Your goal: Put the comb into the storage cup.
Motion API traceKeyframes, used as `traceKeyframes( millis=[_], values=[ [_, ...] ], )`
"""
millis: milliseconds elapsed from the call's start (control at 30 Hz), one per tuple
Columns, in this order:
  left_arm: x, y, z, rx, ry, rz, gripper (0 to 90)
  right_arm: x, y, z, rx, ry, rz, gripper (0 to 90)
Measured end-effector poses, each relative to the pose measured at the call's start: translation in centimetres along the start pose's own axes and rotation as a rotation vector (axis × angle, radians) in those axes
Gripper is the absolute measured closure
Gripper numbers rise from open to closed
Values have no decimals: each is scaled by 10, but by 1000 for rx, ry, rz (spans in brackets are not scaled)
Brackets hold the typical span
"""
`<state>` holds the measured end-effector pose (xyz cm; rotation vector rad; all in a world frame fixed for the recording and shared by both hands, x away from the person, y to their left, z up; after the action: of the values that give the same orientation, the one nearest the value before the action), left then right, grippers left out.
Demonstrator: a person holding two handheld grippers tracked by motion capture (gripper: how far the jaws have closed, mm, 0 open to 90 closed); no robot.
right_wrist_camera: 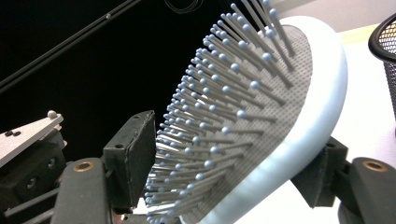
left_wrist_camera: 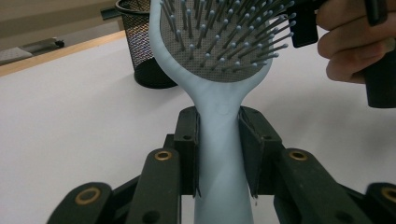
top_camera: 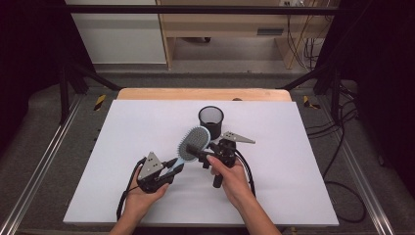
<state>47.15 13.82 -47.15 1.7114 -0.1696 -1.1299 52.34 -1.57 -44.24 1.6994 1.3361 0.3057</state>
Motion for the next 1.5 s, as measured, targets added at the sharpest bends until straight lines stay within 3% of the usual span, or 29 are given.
traceKeyframes(
  millis=[267, 833, 1033, 1500],
  values=[
    [-1, -1, 1, 8, 0, -5, 694, 1, -3, -1, 13, 17, -1, 344],
    [5, -1, -1, 10, -2, -9, 698, -5, -1, -8, -21, 72, 39, 507],
    [3, 0, 3, 6, -2, 0, 699, -9, 0, -13, -18, 72, 46, 532],
    [4, 2, 0, 10, 1, -2, 693, -9, 4, -25, -87, 26, 41, 549]
  ],
)
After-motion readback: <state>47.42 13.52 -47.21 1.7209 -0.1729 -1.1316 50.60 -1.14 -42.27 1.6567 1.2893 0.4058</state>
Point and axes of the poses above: each handheld gripper's, and its own axes: x roughly forward along the jaws, y roughly out of its top, z roughly to its right, the point moved 6 cm from there along x, roughly forward along the jaws, and after that the axes turned 14 degrees about -z, right-handed, at the moved point
